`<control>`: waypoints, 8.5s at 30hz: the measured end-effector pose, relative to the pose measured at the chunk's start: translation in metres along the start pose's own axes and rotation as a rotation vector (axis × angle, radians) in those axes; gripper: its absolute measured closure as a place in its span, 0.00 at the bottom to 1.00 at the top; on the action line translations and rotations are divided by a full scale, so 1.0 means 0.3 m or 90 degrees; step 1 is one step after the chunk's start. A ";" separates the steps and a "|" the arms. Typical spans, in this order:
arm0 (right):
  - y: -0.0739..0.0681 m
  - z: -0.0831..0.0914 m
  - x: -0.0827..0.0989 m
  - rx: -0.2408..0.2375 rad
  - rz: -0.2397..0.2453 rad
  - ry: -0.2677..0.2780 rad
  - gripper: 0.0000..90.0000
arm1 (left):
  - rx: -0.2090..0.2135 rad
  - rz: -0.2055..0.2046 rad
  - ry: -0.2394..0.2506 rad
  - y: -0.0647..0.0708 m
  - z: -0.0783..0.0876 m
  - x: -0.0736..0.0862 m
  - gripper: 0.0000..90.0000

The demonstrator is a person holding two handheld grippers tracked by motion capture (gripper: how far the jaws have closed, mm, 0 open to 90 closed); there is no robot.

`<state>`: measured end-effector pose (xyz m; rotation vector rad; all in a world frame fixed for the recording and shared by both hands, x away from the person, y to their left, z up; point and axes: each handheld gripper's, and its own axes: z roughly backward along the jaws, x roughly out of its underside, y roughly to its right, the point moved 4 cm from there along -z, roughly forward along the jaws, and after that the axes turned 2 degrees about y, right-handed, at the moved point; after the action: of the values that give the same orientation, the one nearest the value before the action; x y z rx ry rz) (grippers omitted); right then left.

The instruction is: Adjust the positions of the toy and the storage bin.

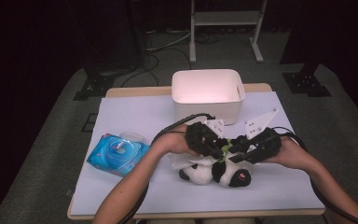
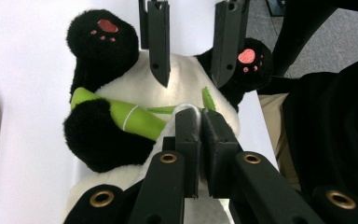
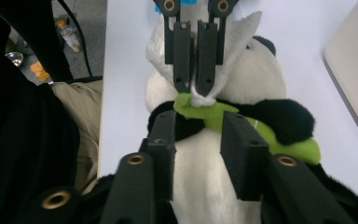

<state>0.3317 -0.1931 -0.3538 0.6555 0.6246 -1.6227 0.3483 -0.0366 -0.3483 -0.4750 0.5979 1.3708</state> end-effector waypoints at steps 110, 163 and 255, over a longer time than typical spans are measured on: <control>0.045 -0.074 0.007 0.028 0.003 -0.113 0.63 | -0.071 0.126 0.011 -0.023 0.122 0.300 0.55; 0.006 -0.007 0.197 0.033 -0.050 -0.056 0.94 | -0.096 0.158 -0.020 0.017 0.021 0.316 0.42; 0.048 0.002 0.205 0.065 -0.060 -0.053 0.94 | -0.099 0.168 -0.017 0.021 0.021 0.322 0.42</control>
<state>0.3384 -0.2377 -0.3980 0.6377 0.5204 -1.7697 0.3519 0.0416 -0.4057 -0.5159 0.5482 1.6815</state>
